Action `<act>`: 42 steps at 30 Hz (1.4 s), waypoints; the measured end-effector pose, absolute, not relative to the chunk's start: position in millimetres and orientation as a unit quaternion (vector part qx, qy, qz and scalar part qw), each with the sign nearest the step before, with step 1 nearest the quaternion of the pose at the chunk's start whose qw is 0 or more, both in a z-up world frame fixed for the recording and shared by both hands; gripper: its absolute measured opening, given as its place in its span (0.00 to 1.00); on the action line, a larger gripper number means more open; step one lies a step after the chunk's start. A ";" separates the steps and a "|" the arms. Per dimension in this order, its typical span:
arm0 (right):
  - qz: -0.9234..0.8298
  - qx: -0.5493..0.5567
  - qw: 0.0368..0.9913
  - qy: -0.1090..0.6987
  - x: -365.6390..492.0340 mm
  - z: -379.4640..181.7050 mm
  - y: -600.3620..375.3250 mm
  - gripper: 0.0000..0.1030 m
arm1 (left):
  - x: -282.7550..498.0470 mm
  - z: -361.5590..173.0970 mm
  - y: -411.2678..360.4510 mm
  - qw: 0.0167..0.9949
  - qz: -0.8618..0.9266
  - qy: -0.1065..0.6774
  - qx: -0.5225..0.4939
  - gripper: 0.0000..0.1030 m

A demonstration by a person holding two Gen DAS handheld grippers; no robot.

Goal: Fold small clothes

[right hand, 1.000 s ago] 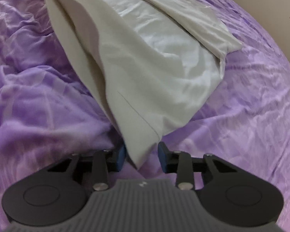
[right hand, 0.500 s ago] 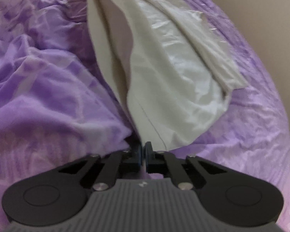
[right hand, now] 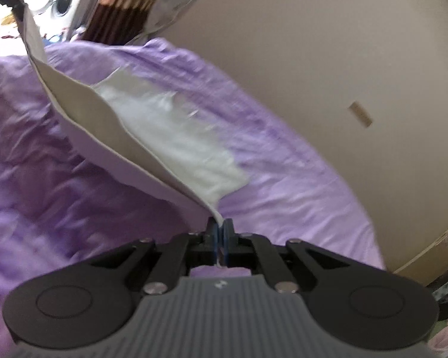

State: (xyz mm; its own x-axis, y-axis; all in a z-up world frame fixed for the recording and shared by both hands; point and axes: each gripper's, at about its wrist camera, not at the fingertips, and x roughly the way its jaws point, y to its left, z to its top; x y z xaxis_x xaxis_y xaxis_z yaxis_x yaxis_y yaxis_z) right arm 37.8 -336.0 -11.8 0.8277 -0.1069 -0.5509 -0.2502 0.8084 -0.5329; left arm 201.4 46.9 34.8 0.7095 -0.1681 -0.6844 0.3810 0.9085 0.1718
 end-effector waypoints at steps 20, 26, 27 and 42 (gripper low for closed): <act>0.003 -0.313 0.900 0.302 350.4 8.5 -347.9 0.00 | 471.0 -3.8 -15.4 0.901 -0.039 0.359 0.240 0.03; 0.003 -0.310 0.889 0.336 449.2 -57.9 -349.6 0.00 | 549.5 -84.1 -30.5 0.882 -0.033 0.393 0.257 0.03; 0.002 -0.307 0.887 0.344 462.8 -72.7 -349.6 0.00 | 557.3 -97.2 -31.0 0.879 -0.032 0.398 0.262 0.04; -0.005 -0.290 0.873 0.392 554.8 -200.9 -345.3 0.00 | 601.5 -176.1 -33.5 0.876 -0.021 0.407 0.258 0.04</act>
